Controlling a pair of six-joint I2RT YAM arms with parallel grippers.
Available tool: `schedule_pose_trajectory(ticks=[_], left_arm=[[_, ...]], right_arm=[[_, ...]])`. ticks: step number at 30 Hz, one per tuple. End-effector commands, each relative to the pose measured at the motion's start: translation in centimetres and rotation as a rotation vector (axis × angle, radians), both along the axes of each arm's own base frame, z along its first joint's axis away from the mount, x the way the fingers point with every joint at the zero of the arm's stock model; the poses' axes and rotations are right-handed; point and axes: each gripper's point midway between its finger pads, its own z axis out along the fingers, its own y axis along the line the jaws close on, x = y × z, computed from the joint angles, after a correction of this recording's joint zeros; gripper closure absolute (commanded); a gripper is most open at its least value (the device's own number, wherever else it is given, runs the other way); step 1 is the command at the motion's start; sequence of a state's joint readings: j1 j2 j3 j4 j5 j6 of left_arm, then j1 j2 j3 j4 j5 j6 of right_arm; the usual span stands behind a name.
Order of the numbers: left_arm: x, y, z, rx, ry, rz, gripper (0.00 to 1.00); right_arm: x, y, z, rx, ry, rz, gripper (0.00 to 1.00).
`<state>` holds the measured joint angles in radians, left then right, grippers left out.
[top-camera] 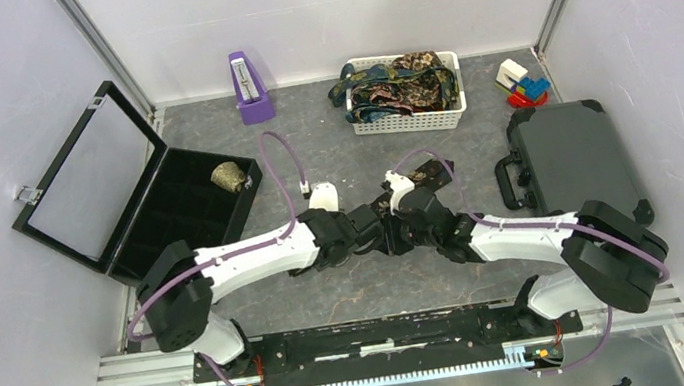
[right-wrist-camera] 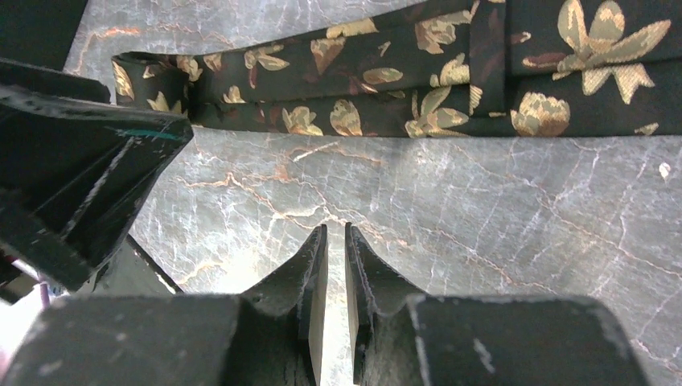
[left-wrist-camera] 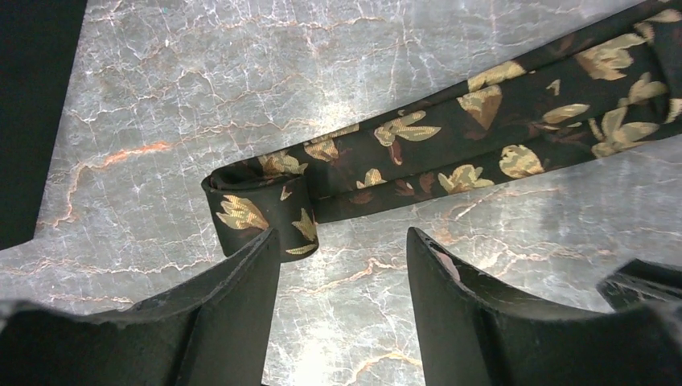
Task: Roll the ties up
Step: Roll the tie at the center of the board.
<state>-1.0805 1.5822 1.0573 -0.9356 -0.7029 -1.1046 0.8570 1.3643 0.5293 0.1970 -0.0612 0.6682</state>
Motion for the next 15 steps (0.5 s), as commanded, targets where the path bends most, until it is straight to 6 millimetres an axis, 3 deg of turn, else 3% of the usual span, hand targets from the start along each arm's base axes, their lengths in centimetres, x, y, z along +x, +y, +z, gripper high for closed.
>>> schedule_pose_trajectory(ticks=[1,9,12,15], left_arm=[[0.3,0.5,2.5,-0.034,-0.061,-0.02,0.34],[-0.5,3.6,5.9,-0.136,-0.134,-0.006,0.34],[-0.9,5.5,5.9,-0.179,-0.145,0.012,0.28],[-1.5,6.9,4.7,-0.257,-0.129,0.031,0.22]], right_arm=[[1.2,1.7,2.2,0.051,-0.03,0.0,0.81],[1.0,4.8,3.8,0.081,-0.036,0.052,0.8],[0.8,6.7,4.2,0.093,-0.032,0.08,0.78],[0.6,8.7,4.4,0.113,-0.02,0.112,0.69]])
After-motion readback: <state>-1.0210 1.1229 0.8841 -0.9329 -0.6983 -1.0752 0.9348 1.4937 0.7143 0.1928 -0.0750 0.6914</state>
